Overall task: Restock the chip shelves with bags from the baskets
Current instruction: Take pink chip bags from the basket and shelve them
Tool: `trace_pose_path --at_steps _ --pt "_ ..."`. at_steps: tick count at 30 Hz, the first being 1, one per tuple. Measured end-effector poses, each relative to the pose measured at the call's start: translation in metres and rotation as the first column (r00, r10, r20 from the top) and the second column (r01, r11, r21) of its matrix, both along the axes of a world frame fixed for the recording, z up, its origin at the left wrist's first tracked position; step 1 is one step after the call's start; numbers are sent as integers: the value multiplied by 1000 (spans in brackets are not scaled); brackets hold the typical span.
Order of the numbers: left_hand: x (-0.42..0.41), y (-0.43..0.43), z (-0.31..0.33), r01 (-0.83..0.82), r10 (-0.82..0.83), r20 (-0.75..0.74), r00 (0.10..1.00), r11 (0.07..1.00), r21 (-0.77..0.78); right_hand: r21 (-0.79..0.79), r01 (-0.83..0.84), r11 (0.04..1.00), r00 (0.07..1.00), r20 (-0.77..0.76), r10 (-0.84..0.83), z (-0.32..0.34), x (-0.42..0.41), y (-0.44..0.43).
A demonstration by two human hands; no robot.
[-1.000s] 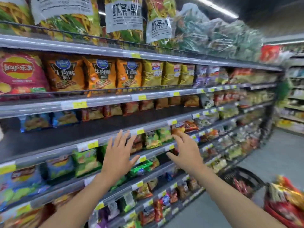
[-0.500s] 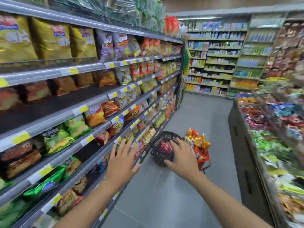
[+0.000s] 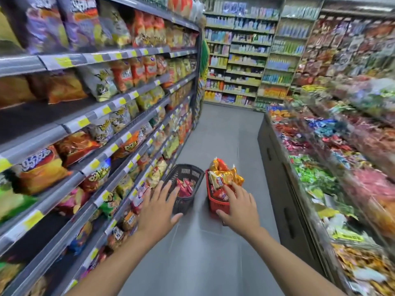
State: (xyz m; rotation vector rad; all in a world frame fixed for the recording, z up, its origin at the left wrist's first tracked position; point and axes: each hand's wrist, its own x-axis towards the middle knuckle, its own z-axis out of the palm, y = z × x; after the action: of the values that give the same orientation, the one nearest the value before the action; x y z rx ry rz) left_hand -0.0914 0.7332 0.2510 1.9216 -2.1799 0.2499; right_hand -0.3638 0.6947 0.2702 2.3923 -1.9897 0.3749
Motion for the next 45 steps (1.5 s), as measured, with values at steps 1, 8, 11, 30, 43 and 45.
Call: trace_pose_path --at_steps 1,8,11,30,43,45 --pt "0 -14 -3 6 -6 0 1000 1000 9 8 9 1000 1000 -4 -9 -3 0 -13" --pt "4 -126 -28 25 -27 23 999 998 52 36 47 998 999 14 -47 -32 -1 -116" --pt "2 -186 -38 19 -21 19 1000 995 99 79 48 996 999 18 -49 -46 -1 -175" --pt "35 -495 -76 -99 96 27 995 981 165 272 -143 952 986 -47 162 -92 44 -528" --pt "110 -678 -162 -97 121 -42 992 924 371 452 -117 884 980 -89 176 -178 123 -709" --pt "111 -695 -179 -99 134 -64 989 914 393 508 -110 854 977 -101 186 -197 126 -728"
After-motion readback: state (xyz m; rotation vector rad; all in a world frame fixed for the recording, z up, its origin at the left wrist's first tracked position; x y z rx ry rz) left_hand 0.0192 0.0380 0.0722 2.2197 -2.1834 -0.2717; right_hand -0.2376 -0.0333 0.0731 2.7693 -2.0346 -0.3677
